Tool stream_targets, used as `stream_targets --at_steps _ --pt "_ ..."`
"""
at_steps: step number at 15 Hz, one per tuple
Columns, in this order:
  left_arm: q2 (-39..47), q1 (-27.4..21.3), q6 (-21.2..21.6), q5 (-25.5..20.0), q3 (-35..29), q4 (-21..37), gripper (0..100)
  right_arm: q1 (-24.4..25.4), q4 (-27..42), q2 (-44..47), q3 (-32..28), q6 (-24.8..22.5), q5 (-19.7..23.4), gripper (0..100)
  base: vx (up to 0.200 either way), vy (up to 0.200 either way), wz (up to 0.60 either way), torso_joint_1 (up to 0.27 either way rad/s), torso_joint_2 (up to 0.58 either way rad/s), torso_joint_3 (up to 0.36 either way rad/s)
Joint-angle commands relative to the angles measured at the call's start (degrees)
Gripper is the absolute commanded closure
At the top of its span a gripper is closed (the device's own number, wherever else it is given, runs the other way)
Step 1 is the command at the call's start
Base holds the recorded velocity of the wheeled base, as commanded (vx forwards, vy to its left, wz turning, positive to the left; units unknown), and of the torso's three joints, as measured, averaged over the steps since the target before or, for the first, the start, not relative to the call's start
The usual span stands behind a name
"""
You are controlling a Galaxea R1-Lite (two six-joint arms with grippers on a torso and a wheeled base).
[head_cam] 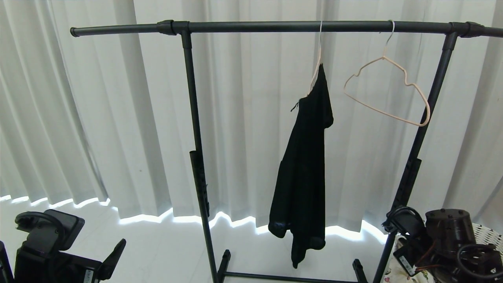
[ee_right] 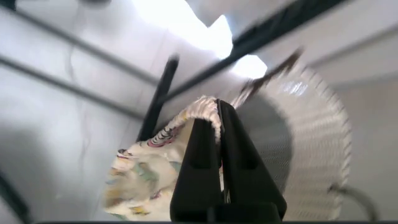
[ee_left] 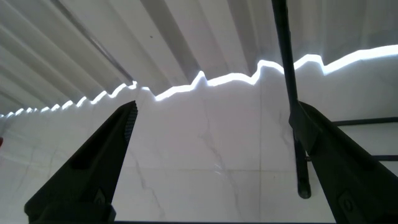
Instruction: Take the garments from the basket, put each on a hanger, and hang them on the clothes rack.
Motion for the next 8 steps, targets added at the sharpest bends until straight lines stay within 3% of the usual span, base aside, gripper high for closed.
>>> stream_targets --at_steps 1,3,5,6,8 --pt "-1.31 -0.05 0.04 0.01 0.01 -0.03 0 0.29 1.08 -6.72 -1.47 -1.86 -0.03 100 0.000 0.000 0.00 0.000 0.00 0.000" --pt "-2.37 -0.05 0.30 0.01 0.01 -0.03 0 0.37 10.66 -13.75 -4.90 -2.47 -0.03 100 0.000 0.000 0.00 0.000 0.00 0.000" --pt "-3.07 -0.14 0.56 -0.08 0.01 -0.03 0 0.37 22.18 -19.82 -9.38 -2.47 0.06 100 -0.200 0.000 0.00 0.000 0.00 0.000" --pt "-3.77 -0.93 0.56 -0.08 0.01 -0.03 0 0.37 33.34 -24.56 -14.39 -2.30 0.41 100 -0.200 0.000 0.00 0.007 0.00 -0.002" --pt "-4.91 -1.81 0.65 -0.08 0.01 -0.03 0 0.99 42.57 -27.99 -19.75 -2.21 1.11 100 -0.200 0.000 0.00 -0.002 0.00 0.005"
